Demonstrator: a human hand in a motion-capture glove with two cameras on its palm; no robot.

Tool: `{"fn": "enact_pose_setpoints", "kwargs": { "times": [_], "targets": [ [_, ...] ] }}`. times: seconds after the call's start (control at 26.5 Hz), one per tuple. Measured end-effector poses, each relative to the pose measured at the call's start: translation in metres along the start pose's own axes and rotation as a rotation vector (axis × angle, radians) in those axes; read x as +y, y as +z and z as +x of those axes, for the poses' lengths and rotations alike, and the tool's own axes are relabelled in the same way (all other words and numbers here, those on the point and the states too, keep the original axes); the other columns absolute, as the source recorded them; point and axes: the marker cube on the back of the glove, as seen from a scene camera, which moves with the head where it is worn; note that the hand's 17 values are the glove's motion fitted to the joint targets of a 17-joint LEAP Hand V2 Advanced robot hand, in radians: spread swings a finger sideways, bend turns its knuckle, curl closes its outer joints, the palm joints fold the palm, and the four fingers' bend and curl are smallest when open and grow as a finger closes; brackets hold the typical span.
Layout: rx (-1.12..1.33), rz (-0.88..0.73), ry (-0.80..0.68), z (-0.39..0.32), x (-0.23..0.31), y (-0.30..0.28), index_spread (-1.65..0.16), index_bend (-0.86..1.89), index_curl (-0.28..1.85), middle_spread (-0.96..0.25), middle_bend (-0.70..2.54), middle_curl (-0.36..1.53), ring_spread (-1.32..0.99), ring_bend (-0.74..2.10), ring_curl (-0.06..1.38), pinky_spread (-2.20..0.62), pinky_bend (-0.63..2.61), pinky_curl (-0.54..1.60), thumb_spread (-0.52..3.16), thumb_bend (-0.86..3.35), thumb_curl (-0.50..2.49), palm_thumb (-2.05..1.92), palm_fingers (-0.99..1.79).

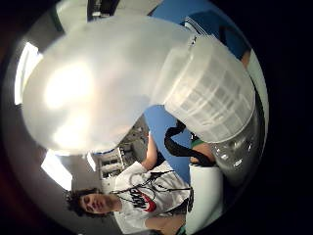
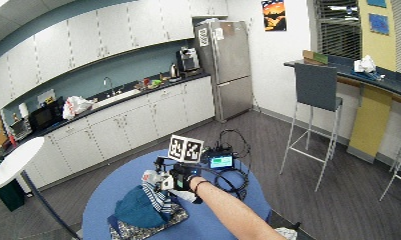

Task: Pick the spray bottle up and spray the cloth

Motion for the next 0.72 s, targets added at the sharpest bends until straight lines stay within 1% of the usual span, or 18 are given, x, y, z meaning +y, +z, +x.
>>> {"fn": "enact_pose_setpoints", "kwargs": {
  "times": [0.34, 0.72],
  "targets": [
    [0.013, 0.002, 0.028, 0.0092, 0.0054, -0.002, -0.18, 0.15, 0.35, -0.08, 0.53, 0.47, -0.12, 0.68, 0.42, -0.08, 0.48, 0.33, 0.86, -0.03, 0.53, 0.87, 1.29],
    [0.021, 0.004, 0.027, 0.0076, 0.0052, -0.0038, -0.18, 0.15, 0.36, -0.08, 0.54, 0.47, -0.11, 0.69, 0.42, -0.07, 0.48, 0.34, 0.87, -0.03, 0.54, 0.86, 1.29]
  ]
}}
